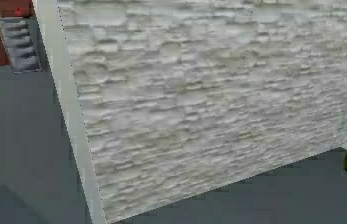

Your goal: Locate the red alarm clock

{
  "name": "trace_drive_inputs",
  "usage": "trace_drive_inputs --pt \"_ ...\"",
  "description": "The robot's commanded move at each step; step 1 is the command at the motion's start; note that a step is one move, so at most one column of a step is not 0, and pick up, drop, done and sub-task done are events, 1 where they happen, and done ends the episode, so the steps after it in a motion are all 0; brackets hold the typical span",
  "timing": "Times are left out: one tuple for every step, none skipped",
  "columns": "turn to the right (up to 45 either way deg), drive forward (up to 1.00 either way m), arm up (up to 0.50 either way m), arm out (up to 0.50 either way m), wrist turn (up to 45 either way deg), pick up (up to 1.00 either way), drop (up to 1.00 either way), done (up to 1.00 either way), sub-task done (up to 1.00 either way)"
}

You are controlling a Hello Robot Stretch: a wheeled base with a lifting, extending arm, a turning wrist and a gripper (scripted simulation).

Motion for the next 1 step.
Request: trace_drive_inputs --pt "45.0 0.0 0.0 0.0 0.0 0.0 0.0 0.0 0.0"
